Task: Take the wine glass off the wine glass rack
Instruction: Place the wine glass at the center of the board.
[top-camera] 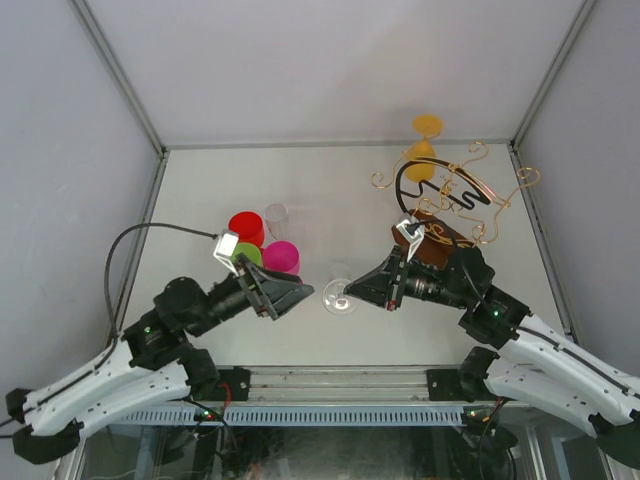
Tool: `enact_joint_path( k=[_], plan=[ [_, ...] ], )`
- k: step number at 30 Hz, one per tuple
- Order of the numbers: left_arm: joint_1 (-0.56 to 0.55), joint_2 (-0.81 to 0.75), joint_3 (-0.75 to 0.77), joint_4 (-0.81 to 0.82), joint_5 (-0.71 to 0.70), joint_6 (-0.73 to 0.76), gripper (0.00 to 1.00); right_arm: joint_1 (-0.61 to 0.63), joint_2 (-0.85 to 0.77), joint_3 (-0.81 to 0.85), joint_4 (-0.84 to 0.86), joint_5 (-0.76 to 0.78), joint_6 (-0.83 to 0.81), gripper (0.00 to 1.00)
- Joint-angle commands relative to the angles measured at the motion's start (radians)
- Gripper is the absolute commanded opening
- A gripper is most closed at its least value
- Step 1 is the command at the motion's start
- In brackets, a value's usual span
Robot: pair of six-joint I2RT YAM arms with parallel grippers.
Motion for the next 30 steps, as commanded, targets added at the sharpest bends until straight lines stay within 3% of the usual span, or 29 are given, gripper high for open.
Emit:
enact_joint_path(
  k=[1, 6, 10, 15, 20, 30],
  plan=[
    [-0.121, 0.095, -0.021, 0.2, -0.195, 0.023, 0.86, 0.006, -0.032, -0.003, 0.099, 0.011, -0.04, 0.0],
    [-0.166, 0.16, -0.022, 0.282, -0.238, 0.048, 0.75, 0.002, -0.052, -0.014, 0.077, 0.005, -0.045, 0.0],
    [-0.18, 0.189, -0.071, 0.428, -0.166, 0.035, 0.64, -0.006, -0.068, -0.014, 0.06, 0.022, -0.038, 0.0],
    [-0.196, 0.218, -0.091, 0.483, -0.125, 0.03, 0.53, -0.013, -0.081, -0.015, 0.071, 0.019, -0.025, 0.0],
    [-0.201, 0.223, -0.095, 0.502, -0.08, 0.036, 0.47, -0.014, -0.079, -0.016, 0.065, 0.034, -0.017, 0.0],
    [-0.203, 0.269, -0.059, 0.46, 0.002, 0.078, 0.16, -0.013, -0.091, -0.017, 0.079, 0.035, -0.012, 0.0]
  ],
)
